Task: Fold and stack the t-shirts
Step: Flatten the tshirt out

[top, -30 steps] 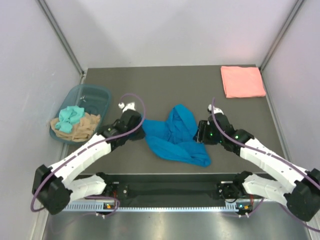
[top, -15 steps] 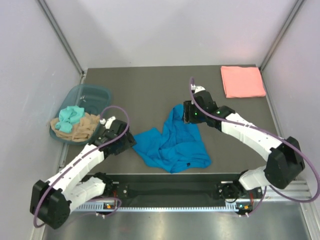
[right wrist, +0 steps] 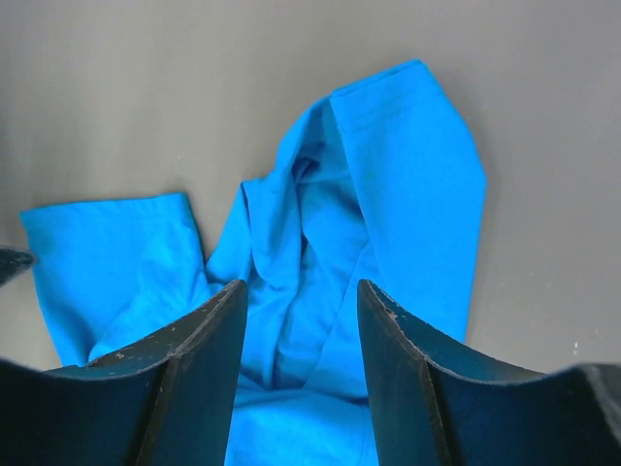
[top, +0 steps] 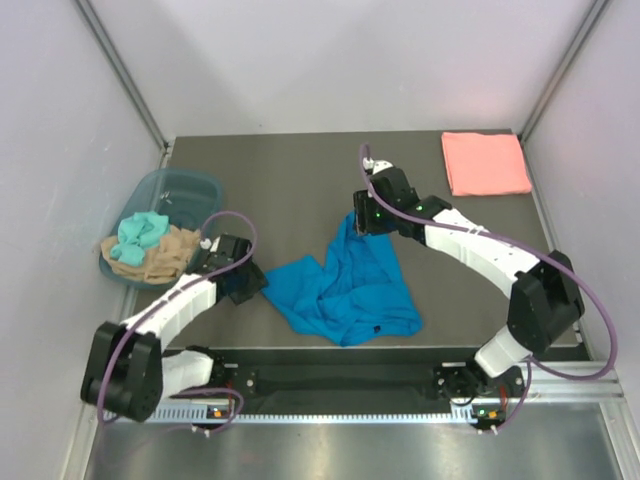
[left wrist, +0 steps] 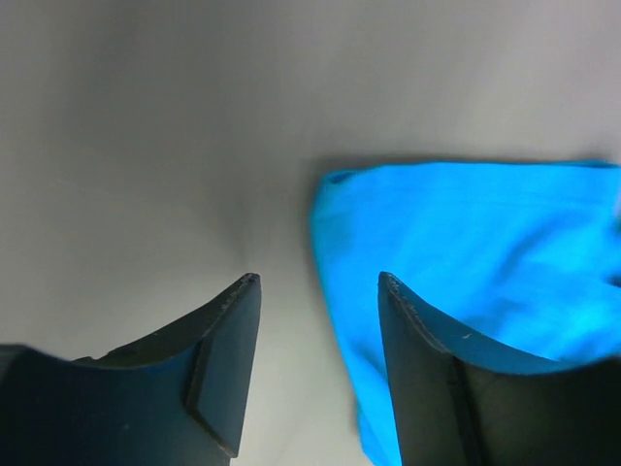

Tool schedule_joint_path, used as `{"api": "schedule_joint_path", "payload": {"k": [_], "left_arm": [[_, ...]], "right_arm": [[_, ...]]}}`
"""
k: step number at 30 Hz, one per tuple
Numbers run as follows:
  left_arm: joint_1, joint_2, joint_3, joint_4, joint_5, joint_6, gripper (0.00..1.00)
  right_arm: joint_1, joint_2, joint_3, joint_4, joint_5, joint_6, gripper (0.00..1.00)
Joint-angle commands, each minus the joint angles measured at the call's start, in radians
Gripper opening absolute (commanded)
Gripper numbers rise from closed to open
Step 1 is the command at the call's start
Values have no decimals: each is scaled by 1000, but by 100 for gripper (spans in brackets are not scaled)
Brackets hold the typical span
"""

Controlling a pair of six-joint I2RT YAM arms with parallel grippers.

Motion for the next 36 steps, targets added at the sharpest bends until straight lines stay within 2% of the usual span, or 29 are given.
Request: {"api": "schedule_joint_path", "payload": {"k": [1, 8, 12, 13, 14, 16, 17, 19, 27, 28, 30, 34, 36], "left_arm": [[6, 74, 10, 43, 15, 5, 55], [6, 127, -32, 178, 46, 21, 55], [6, 143, -15, 182, 31, 33, 52], [6, 150, -10, 177, 27, 42, 49], [6, 163, -7, 178, 29, 47, 36], [6, 182, 2, 180, 43, 54, 22], [6, 186, 7, 181, 47, 57, 10], [6, 188, 19, 180, 58, 68, 0], [6, 137, 39, 177, 64, 73, 0], [6, 124, 42, 178, 64, 73, 0], [6, 111, 62, 181, 64, 79, 0], [6, 99, 198, 166, 3, 137, 0], [10, 120, 362, 165, -20, 197, 0]], "right_arm": [[11, 28, 56, 6, 10, -30, 50], [36, 80, 94, -3, -18, 27, 50], [60, 163, 163, -63, 67, 64, 50], [57, 179, 177, -72, 91, 72, 50], [46, 194, 192, -84, 111, 88, 50], [27, 243, 229, -106, 113, 153, 50], [14, 258, 240, -106, 105, 174, 50], [9, 303, 267, -109, 96, 228, 50], [-6, 424, 310, -74, 78, 430, 44], [-11, 432, 313, -59, 76, 441, 38], [-22, 450, 332, 4, 65, 444, 33], [-69, 482, 471, 15, -2, 406, 0], [-109, 461, 594, -72, 31, 362, 0]]}}
